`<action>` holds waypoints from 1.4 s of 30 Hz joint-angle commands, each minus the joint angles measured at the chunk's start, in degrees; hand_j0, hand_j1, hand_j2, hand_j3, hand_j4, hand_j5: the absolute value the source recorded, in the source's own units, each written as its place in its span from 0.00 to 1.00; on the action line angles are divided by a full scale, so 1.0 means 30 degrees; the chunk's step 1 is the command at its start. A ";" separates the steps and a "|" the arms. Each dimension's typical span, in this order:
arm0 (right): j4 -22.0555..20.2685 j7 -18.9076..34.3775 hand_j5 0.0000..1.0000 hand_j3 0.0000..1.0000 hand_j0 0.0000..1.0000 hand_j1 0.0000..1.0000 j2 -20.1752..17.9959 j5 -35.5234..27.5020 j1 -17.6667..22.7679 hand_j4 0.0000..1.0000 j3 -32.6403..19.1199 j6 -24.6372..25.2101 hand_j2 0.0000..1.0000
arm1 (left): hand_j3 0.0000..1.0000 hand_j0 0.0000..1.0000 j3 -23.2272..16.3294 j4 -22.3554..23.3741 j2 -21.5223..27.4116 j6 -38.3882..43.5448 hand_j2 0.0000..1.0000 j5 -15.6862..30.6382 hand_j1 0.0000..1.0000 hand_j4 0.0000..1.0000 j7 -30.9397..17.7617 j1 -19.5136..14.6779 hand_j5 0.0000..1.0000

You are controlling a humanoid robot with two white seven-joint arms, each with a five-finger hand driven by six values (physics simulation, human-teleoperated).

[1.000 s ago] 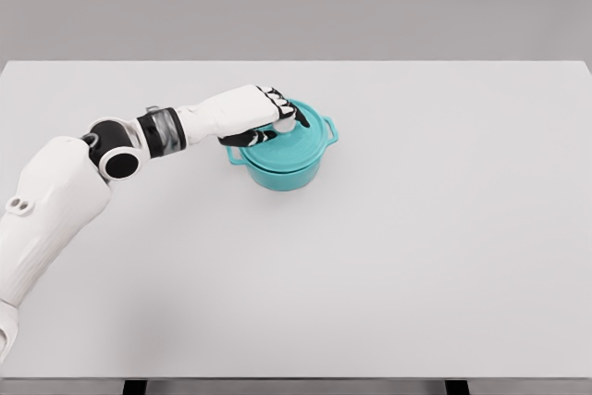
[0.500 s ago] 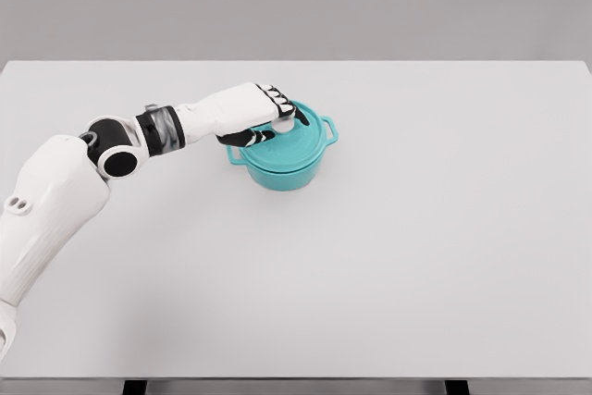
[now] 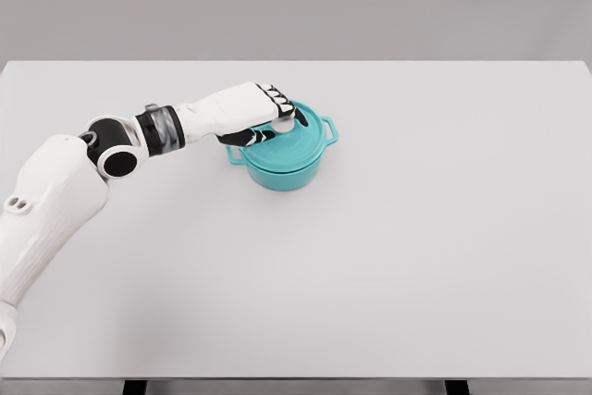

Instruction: Cover the pot with left arm

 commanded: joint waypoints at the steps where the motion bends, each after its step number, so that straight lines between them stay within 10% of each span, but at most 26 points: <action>1: 0.0007 0.0003 1.00 1.00 1.00 1.00 0.0002 0.0010 0.0000 1.00 0.0002 -0.0001 1.00 | 0.73 0.73 0.0035 -0.0014 0.0007 0.0024 0.73 0.0132 0.73 0.73 0.0005 0.0000 0.73; 28: 0.0007 0.0003 1.00 1.00 1.00 1.00 0.0002 -0.0019 0.0000 1.00 0.0002 -0.0001 1.00 | 0.69 0.69 0.0094 -0.0775 0.0358 0.0024 0.69 0.0162 0.69 0.69 0.0005 0.0000 0.69; 42: 0.0007 0.0003 1.00 1.00 1.00 1.00 0.0002 0.0010 0.0000 1.00 0.0002 -0.0001 1.00 | 0.70 0.70 0.0152 -0.4377 0.3725 0.0024 0.70 0.1304 0.70 0.70 -0.0112 0.0351 0.70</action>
